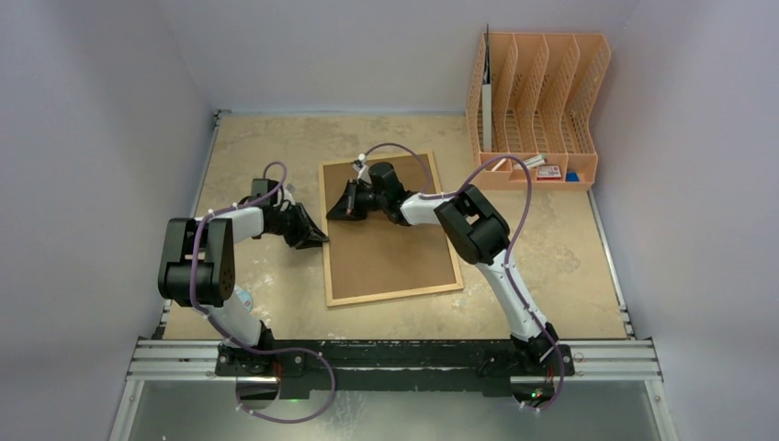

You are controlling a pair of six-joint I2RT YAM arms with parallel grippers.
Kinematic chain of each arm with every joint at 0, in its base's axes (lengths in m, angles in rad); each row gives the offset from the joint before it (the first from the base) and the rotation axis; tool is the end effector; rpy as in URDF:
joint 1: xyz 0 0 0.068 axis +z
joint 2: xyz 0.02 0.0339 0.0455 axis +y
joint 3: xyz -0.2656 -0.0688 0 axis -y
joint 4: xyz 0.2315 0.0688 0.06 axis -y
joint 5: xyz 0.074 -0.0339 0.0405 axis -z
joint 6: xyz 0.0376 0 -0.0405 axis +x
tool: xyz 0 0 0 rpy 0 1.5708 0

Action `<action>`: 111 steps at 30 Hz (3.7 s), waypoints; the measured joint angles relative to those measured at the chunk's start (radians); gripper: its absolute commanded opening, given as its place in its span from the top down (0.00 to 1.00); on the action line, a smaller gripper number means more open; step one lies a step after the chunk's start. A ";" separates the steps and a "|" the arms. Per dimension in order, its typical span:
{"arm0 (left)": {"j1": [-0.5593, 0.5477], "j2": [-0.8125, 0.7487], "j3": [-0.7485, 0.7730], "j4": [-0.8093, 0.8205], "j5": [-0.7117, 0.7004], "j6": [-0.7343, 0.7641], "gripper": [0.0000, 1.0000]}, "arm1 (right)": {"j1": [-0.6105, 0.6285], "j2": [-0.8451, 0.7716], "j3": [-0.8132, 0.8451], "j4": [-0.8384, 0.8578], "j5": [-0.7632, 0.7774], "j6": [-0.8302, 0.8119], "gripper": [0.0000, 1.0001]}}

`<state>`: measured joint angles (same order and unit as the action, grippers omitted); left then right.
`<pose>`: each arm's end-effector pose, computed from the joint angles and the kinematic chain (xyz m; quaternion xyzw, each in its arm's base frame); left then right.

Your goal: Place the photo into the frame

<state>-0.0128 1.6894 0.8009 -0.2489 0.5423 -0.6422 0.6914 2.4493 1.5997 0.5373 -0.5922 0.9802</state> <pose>0.2883 -0.0231 0.1390 -0.2365 0.9125 -0.3143 0.1120 0.3891 0.3493 0.1165 -0.0587 0.7900 0.5758 0.2025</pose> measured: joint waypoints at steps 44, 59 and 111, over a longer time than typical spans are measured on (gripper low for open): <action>0.002 0.002 0.000 0.000 0.002 0.000 0.84 | -0.002 0.013 0.016 0.025 -0.045 0.002 1.00; 0.002 0.010 0.009 -0.011 0.002 0.000 0.85 | -0.002 0.013 0.015 0.018 -0.059 -0.032 1.00; 0.004 0.037 0.042 -0.047 0.011 0.000 0.85 | -0.003 0.010 0.057 -0.075 -0.079 -0.061 1.00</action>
<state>-0.0090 1.7267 0.8425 -0.2955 0.5529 -0.6426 0.6888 2.4588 1.6566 0.4622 -0.6716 0.9188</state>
